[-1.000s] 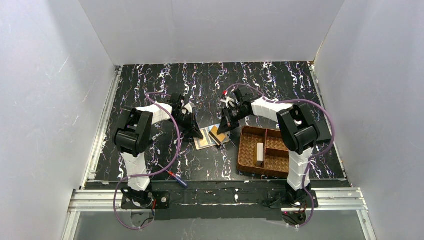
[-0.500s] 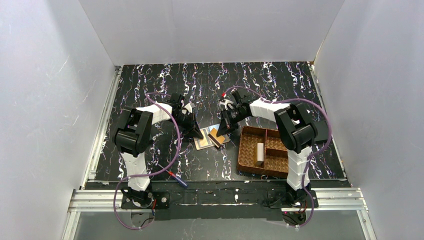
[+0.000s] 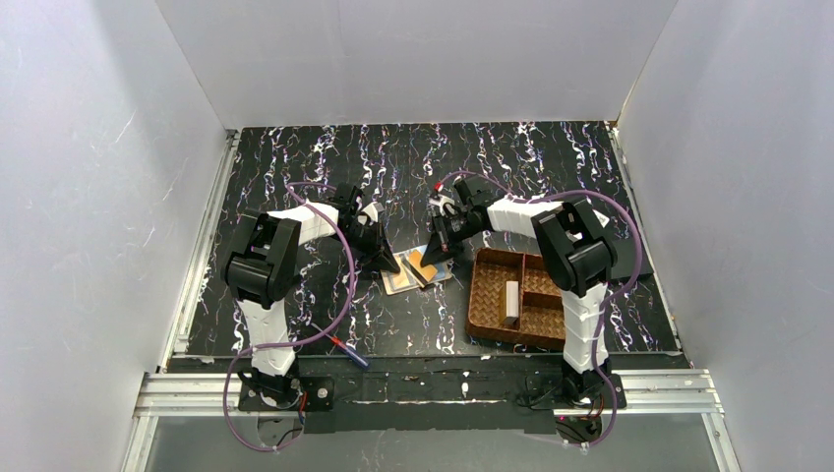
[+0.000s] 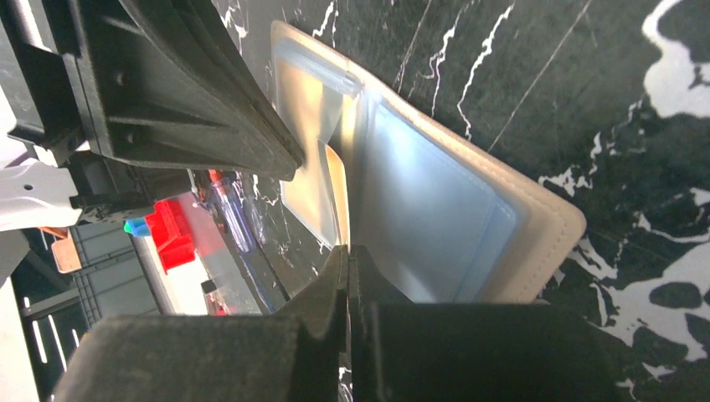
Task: Put the credit cards into the card holder
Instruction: Insert the credit card into the card holder.
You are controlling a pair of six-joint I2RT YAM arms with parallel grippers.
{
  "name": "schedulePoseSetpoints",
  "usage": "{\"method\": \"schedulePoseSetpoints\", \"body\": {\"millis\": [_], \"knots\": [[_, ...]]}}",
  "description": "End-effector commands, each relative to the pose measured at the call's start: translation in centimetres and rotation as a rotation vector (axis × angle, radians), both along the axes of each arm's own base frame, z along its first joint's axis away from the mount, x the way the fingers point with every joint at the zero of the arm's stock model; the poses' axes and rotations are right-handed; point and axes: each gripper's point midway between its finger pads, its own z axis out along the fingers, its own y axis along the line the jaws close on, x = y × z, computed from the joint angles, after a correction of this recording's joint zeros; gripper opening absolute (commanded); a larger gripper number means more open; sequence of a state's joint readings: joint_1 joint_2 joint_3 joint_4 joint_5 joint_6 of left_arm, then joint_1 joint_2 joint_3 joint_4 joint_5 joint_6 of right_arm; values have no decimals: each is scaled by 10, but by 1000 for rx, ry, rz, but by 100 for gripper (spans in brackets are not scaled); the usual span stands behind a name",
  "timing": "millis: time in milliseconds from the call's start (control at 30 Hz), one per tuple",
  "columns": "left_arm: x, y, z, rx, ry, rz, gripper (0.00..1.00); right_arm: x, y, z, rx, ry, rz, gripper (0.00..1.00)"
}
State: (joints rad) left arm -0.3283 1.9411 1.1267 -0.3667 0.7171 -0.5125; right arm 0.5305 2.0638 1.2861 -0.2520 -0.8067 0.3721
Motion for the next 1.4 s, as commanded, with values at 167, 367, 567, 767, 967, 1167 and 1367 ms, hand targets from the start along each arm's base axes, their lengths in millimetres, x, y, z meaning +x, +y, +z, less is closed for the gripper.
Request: {"method": "schedulePoseSetpoints", "body": {"millis": [167,367,567,767,967,1167,1367], "knots": [[-14,14,-24,90,38,-18,0,26,16,0,51,-78,-90,1],[-14,13,-24,87,38,-17,0,27,20,-1,72,-87,-126,1],[-15,13,-24,85,38,-17,0,26,19,-1,87,-80,-180,1],[-12,10,-15,66,25,-14,0,23,19,-1,109,-49,-233,1],[-1,10,25,52,-57,-3,17,20,19,-6,110,-31,-241,1],[-1,29,47,67,-111,31,35,17,18,-9,108,-30,-231,1],[-4,45,21,127,-66,34,32,16,18,-12,100,-33,-221,1]]}}
